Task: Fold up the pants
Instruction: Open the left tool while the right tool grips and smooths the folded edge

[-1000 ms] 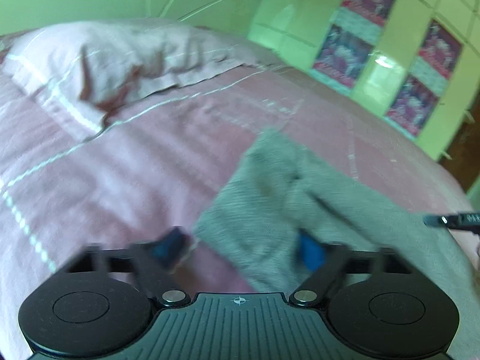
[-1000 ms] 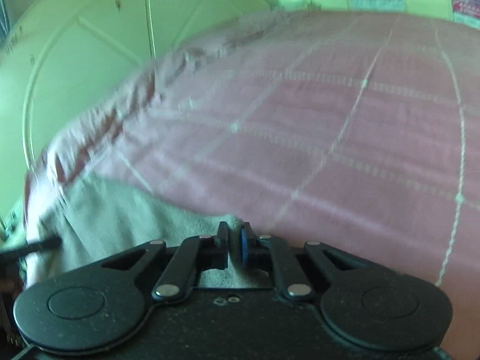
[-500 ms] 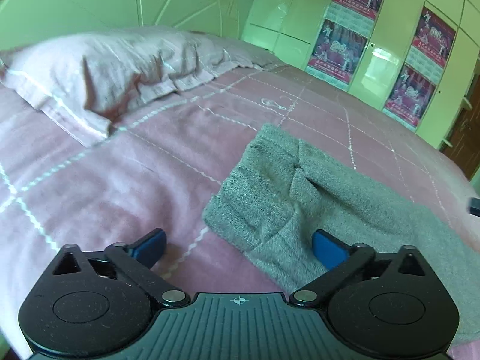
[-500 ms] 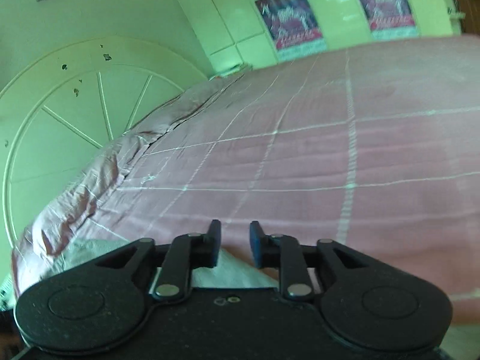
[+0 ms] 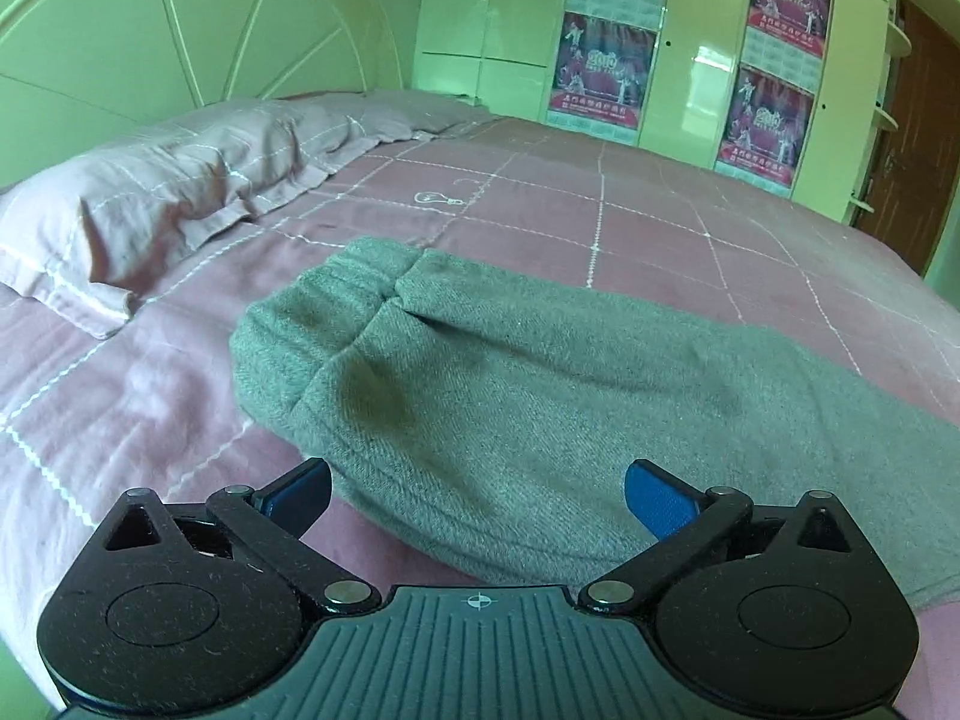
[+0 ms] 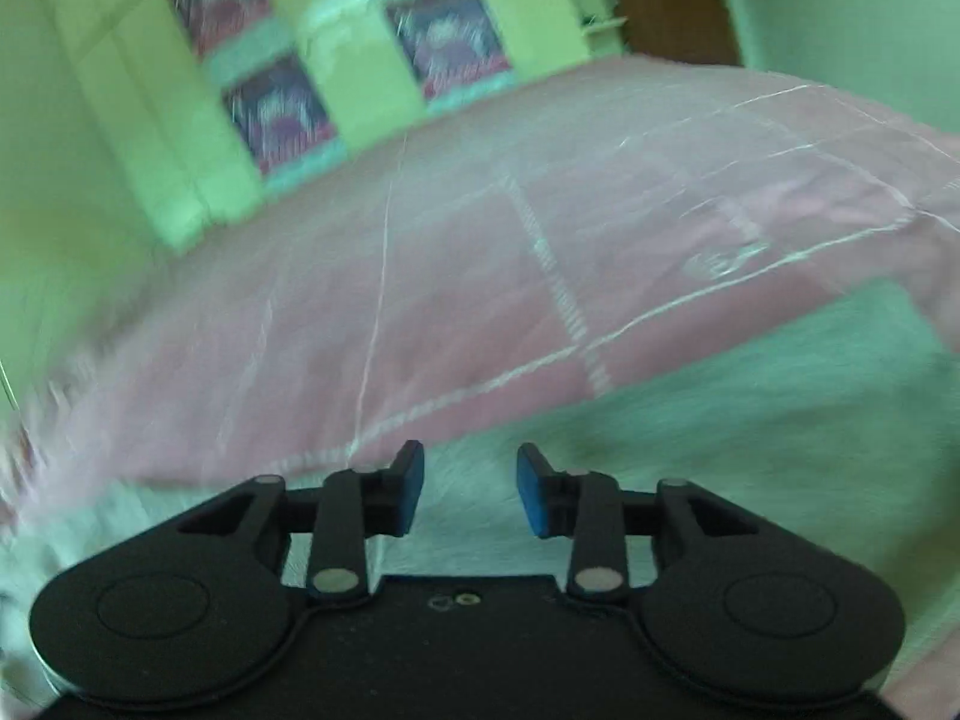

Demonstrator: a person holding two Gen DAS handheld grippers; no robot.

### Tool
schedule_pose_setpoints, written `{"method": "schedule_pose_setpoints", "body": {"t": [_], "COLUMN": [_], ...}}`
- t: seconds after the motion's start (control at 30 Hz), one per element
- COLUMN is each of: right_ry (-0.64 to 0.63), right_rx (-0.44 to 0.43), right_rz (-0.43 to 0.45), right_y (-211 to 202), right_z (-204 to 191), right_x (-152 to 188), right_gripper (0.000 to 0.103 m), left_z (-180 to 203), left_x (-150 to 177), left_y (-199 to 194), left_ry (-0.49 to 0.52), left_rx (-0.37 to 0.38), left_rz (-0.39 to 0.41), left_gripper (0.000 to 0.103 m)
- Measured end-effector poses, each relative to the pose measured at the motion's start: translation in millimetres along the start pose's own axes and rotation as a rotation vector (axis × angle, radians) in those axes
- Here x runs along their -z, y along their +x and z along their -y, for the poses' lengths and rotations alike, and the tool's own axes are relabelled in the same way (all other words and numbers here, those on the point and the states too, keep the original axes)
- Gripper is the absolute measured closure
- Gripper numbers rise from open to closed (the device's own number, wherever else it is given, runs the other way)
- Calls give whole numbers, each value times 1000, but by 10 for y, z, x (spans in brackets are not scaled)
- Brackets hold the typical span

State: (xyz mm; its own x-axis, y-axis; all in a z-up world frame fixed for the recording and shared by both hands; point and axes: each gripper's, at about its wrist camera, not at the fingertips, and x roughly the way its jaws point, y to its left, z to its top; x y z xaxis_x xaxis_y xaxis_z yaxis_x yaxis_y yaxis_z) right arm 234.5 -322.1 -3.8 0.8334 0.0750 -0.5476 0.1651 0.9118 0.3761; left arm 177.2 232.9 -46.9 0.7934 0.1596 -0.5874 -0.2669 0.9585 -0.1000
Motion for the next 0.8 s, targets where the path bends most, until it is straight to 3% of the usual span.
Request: {"method": "schedule_pose_setpoints", "body": {"t": [0.07,0.17,0.27,0.37,0.47,0.53,0.63,0.67,0.8], "right_ry": [-6,-40,-55,-84,-133,-10,143,214,501], "right_rx": [13,22,4,-52,96,108,100,66,17], "right_rz": [81,132,133,90,11,49,204,237,242], "right_y": [-391,-752,-829,-655,-485,-554,-966,-1087,-1250], "right_z": [165,328,384,411,502,741,983,1115,1630], "right_x": [11,118,249,351,447,435,421,437,546], "right_gripper": [74,72,71,69,75,80,57,56,58], "left_z": [45,162,354,597,688,602,547,544,557], "left_x": [6,9,-23,-18,94,145,134,153,174], "left_y": [-114,-273,-328,-199,19,70,33,23,18], "left_ry": [5,36,81,178,227,197,184,186,183], "left_rx": [-13,-85,-49,-22,-23,9,39,42,41], "left_rz": [36,109,141,104,-25,-57,-62,-57,-53], "left_gripper": [0,0,0,0,0,0,0,0,0]}}
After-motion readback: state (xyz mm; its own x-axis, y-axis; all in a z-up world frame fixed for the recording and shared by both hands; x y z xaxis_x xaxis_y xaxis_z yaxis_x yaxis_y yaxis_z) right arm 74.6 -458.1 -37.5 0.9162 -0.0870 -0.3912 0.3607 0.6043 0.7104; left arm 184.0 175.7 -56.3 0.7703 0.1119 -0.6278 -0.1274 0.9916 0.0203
